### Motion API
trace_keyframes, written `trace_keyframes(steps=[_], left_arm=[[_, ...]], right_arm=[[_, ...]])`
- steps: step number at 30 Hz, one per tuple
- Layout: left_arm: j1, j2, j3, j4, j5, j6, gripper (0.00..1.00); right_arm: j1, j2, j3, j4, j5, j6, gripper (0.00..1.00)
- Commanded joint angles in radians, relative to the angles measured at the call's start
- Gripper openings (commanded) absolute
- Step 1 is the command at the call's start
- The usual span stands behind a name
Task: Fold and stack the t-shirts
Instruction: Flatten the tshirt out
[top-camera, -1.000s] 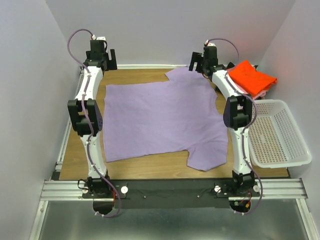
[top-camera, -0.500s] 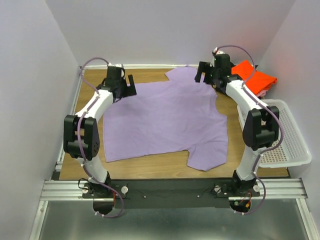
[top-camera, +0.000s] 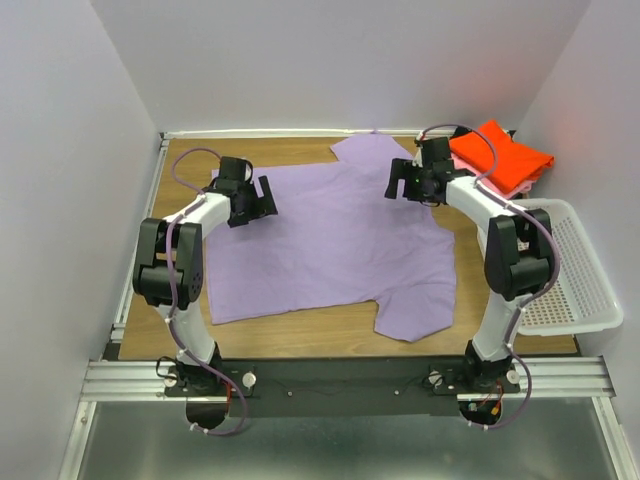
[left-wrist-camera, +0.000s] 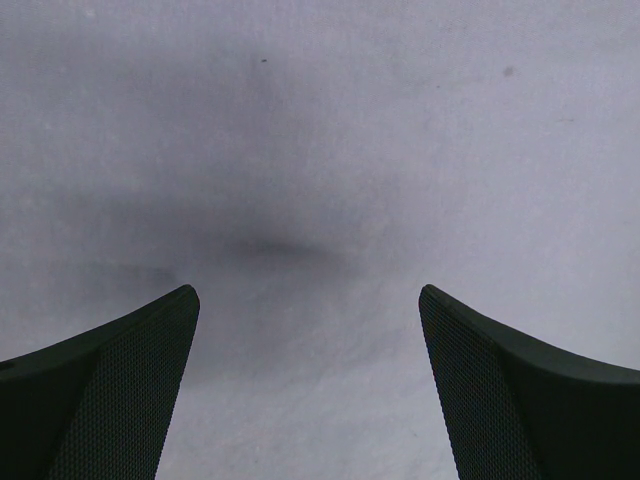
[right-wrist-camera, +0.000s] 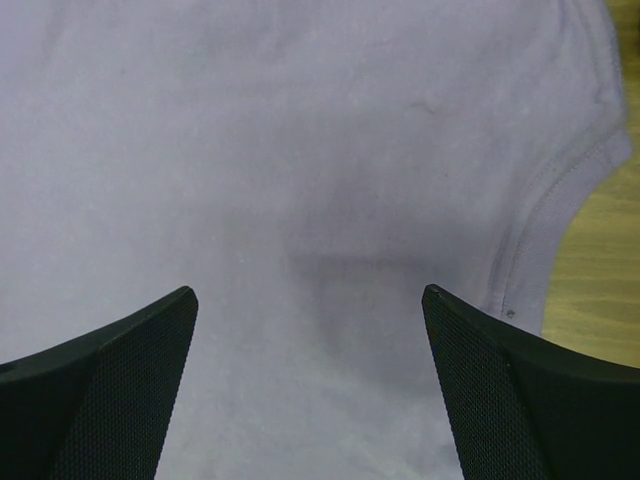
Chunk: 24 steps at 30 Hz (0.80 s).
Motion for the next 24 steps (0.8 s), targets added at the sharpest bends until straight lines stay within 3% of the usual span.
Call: trace_keyframes(steps=[1, 14, 24], left_arm=[[0.024, 0.047, -0.002, 0.037, 0.054, 0.003, 0.98], [0.086, 0.147, 0.038, 0.037, 0.088, 0.044, 0.98], [0.112, 0.268, 0.228, -0.026, 0.104, 0.061, 0.98]], right_arm=[[0.006, 0.077, -0.007, -0.002, -0.045, 0.012, 0.99], [0.006, 0.21, 0.078, -0.017, -0.057, 0.05, 0.99], [0.007, 0.377, 0.3, -0.089, -0.091, 0.077, 0.99]])
